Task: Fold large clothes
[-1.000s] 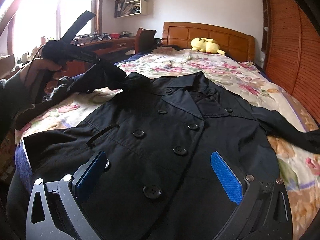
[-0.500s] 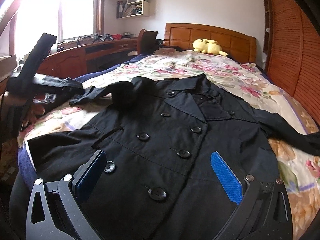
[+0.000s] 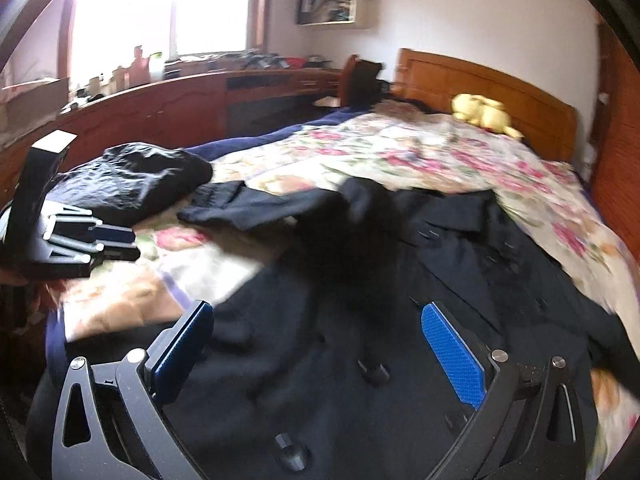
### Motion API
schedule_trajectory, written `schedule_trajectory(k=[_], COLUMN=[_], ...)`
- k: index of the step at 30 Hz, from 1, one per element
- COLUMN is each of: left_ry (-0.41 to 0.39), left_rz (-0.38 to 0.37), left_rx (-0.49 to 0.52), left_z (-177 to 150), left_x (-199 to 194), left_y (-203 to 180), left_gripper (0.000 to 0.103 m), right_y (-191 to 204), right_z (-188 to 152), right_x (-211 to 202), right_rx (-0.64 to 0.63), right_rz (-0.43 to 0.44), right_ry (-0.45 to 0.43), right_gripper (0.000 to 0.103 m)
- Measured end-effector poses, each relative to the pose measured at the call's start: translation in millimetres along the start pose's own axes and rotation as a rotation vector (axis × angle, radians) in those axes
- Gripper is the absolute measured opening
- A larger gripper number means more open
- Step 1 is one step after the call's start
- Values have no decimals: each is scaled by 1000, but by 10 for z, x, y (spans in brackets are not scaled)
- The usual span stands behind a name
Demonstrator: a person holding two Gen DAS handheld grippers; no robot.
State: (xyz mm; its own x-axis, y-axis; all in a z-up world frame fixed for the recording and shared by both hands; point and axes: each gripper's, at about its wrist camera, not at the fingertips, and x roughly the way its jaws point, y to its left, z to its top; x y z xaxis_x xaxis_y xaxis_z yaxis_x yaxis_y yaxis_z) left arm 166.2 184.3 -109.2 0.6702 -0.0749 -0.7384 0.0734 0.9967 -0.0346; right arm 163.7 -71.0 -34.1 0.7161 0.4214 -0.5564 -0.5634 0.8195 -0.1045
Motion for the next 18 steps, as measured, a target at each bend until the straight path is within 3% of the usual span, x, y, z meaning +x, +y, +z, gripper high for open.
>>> schedule_trajectory(k=[7, 11, 18], left_ry=[-31, -38, -53], left_rz=[13, 15, 25], left_rx=[-37, -42, -58], left_z=[-158, -239, -317], left_x=[-167, -240, -340], left_y=[258, 337, 458], left_gripper=[30, 30, 31], right_y=[313, 440, 629], right_z=[474, 683, 798], right_x=[716, 1082, 1786], right_rx=[-133, -121, -158], right_rz=[84, 154, 188], right_ry=[62, 102, 209], right_gripper=[100, 98, 96])
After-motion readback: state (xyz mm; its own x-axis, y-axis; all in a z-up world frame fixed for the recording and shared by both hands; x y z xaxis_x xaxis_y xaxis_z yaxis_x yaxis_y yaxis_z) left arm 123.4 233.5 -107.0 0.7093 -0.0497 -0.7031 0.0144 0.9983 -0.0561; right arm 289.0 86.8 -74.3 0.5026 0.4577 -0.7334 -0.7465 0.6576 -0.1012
